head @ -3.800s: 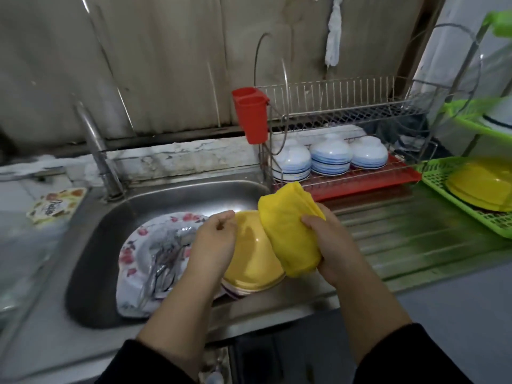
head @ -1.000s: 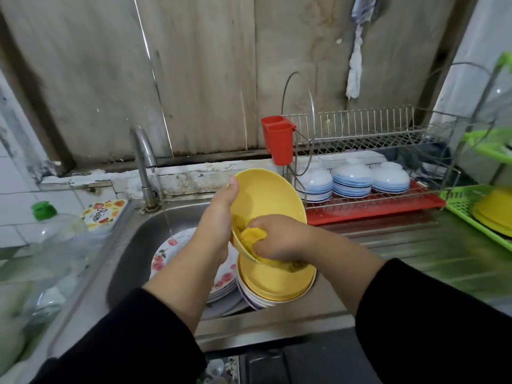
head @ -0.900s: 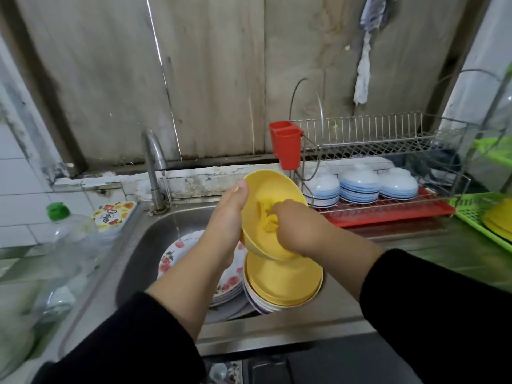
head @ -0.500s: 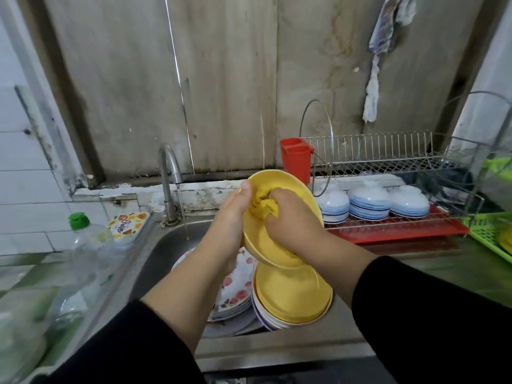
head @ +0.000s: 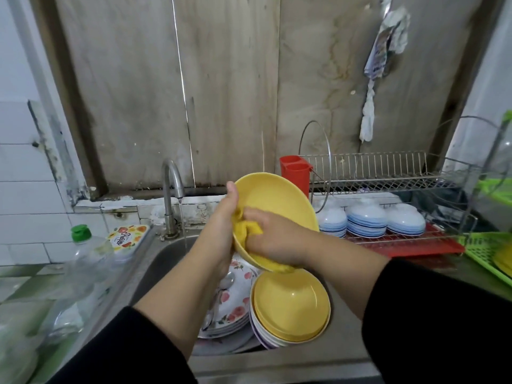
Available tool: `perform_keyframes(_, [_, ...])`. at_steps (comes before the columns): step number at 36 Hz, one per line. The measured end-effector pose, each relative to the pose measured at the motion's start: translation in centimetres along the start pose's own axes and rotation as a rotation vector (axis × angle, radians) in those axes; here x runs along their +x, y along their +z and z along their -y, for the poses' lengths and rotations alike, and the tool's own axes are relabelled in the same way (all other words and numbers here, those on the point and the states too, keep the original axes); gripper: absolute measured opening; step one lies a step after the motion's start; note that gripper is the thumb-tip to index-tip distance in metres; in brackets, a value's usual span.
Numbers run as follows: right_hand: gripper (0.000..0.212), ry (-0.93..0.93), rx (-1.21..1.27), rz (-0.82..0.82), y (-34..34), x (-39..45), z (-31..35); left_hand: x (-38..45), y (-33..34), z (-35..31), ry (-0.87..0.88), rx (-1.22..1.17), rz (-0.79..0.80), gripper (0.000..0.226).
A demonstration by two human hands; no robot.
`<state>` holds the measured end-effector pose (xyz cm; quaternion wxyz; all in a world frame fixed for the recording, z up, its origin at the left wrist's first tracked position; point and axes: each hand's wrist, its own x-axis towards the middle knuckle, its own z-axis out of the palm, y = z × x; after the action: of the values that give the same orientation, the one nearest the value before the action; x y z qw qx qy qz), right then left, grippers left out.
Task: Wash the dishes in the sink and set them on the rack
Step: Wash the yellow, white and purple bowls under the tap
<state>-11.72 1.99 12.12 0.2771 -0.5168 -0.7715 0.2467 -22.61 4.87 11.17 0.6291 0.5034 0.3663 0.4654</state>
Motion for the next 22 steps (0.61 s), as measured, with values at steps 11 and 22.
perform_keyframes(11, [0.097,0.044,-0.935,0.497,-6.4,-1.0,-1.8,1.1,-0.3,-3.1,0.15,0.059,-0.04,0.057])
perform_keyframes(22, [0.033,-0.301,-0.823,-0.171,-2.6,-1.6,-2.4,0.6,1.5,-2.8,0.181,-0.233,-0.079,0.068])
